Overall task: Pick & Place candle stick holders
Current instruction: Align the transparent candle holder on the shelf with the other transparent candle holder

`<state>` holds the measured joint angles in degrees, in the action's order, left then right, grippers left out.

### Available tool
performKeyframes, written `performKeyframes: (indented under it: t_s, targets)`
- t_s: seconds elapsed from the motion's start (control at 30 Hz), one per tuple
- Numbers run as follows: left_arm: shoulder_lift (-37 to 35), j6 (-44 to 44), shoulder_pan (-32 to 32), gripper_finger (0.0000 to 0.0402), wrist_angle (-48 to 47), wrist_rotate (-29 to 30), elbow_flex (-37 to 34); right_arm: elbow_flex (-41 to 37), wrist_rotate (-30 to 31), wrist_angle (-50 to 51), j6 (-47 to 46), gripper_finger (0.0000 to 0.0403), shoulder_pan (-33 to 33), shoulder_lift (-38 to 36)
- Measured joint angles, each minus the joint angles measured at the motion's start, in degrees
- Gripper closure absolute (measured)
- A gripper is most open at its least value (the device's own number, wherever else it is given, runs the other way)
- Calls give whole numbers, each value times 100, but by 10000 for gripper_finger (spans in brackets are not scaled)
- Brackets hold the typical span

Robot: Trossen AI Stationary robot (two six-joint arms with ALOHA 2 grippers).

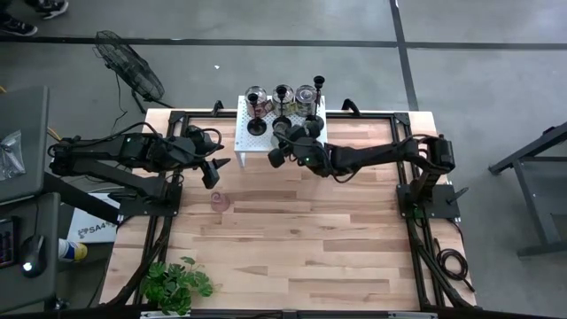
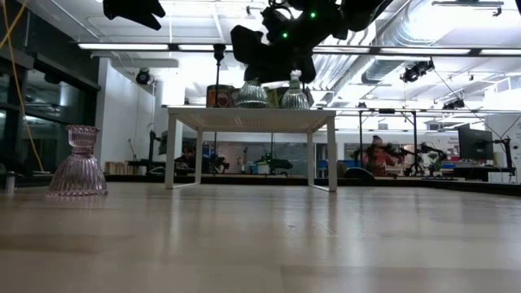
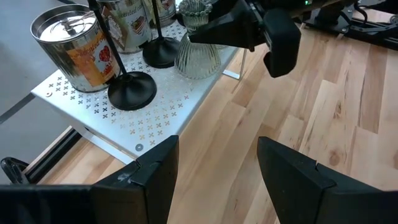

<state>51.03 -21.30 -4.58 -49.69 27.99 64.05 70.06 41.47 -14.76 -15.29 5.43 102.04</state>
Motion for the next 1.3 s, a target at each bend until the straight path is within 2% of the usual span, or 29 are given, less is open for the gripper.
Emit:
performKeyframes:
  t_s: [0.43, 0.57, 1.3]
  targets:
    - [0, 0, 0, 190, 3, 7, 0, -4, 76, -119, -558, 302, -19, 106]
    - [0, 0, 0, 190, 2, 10, 0, 2, 401, -144, -421, 302, -57, 127]
    - [0, 0, 0, 190, -24, 9, 0, 7, 463, -3, -391, 301, 31, 131]
